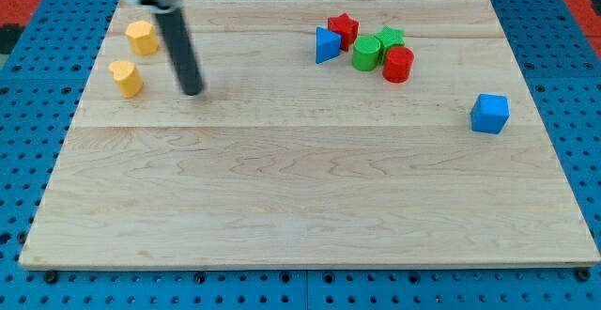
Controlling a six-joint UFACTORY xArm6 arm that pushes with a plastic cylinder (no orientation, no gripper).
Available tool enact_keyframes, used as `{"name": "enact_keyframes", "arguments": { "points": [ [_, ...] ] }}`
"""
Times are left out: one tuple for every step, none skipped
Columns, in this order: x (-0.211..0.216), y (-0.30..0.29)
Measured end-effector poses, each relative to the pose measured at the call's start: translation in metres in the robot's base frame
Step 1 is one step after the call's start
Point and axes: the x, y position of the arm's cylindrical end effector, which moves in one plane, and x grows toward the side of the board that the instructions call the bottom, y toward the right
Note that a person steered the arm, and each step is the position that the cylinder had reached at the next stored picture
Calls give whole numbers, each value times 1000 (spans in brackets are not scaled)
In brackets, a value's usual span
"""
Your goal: Push the red circle below the yellow heart
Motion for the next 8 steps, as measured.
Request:
{"name": "enact_keyframes", "arguments": {
  "points": [
    [-6, 126],
    [-2, 246],
    [-23, 316],
    [-55, 299],
    [-29, 225],
    [1, 134],
    [-5, 51],
    [12, -20]
  ]
}}
